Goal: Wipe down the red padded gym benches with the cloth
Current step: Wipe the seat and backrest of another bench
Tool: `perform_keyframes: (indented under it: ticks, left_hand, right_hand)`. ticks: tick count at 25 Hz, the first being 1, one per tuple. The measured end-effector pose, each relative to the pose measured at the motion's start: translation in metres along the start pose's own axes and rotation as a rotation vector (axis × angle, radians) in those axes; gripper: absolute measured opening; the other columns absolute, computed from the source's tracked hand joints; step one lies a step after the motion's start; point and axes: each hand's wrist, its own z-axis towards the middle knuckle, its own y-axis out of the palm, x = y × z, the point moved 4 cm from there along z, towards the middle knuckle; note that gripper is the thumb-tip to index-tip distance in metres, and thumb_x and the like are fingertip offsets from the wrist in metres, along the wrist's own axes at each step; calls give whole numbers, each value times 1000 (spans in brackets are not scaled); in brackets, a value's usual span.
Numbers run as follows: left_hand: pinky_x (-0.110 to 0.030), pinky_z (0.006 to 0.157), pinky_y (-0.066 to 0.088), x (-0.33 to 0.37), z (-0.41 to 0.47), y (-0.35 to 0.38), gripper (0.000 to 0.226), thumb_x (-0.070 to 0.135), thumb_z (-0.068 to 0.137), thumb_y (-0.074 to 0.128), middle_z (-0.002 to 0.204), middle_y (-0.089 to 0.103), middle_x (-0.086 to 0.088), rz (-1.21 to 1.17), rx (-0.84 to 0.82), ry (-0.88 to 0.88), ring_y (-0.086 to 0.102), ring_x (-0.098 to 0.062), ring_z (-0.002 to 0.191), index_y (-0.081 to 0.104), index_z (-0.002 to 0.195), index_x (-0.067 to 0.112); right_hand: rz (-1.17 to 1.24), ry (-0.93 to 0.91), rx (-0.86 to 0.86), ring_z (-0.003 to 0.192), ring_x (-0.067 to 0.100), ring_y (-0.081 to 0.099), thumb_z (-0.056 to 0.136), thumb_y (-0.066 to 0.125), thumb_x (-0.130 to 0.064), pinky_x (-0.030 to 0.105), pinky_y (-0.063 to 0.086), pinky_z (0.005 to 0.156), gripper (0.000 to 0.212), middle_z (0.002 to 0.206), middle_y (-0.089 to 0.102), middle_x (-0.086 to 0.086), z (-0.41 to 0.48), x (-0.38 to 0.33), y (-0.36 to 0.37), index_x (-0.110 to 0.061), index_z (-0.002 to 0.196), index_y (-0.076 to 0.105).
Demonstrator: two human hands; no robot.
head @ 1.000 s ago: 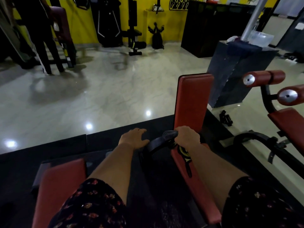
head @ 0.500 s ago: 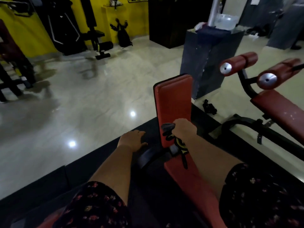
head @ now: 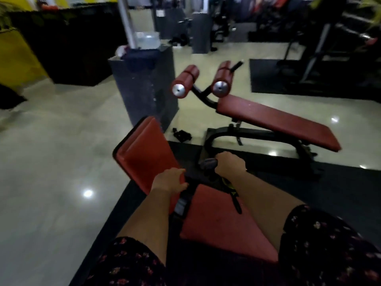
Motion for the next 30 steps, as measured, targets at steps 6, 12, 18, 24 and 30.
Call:
perform_keyframes:
  ticks: [6, 12, 18, 24, 30]
  left_hand:
    - [-43, 104, 43, 75, 44, -9, 67, 55, 94, 52, 150, 40, -3, 158, 4, 291, 42, -26, 134, 32, 152, 28]
    - [-42, 101, 44, 159, 40, 7, 65, 57, 94, 49, 148, 42, -2, 227, 35, 486, 43, -25, 133, 32, 150, 29]
    - [-41, 98, 43, 207, 20, 30, 65, 55, 95, 48, 149, 41, -2, 234, 7, 503, 42, -26, 133, 31, 151, 28]
    - [-40, 101, 41, 243, -28, 84, 67, 54, 94, 51, 151, 40, -3, 201, -34, 420, 42, -27, 134, 31, 152, 27]
    - [-38, 106, 39, 253, -67, 132, 69, 55, 92, 54, 150, 42, -5, 174, -94, 344, 43, -27, 134, 34, 151, 25]
  right_hand:
    - [91, 323, 84, 91, 28, 62, 85, 61, -22, 35, 48, 69, 23, 105, 61, 4, -56, 65, -2, -20, 108, 65]
    - [85, 573, 125, 92, 28, 62, 83, 59, -20, 37, 51, 73, 22, 104, 61, 4, -124, 136, -12, -19, 104, 65]
    - [128, 657, 123, 94, 29, 61, 83, 57, -17, 36, 50, 73, 21, 104, 61, 4, -169, 188, -2, -18, 102, 65]
    - [137, 547, 61, 94, 30, 61, 85, 59, -20, 39, 53, 77, 28, 109, 59, 6, -208, 226, 26, -18, 113, 64]
    - [221, 545, 18, 96, 29, 61, 84, 57, -19, 40, 54, 79, 28, 110, 61, 6, -248, 256, 51, -18, 111, 65]
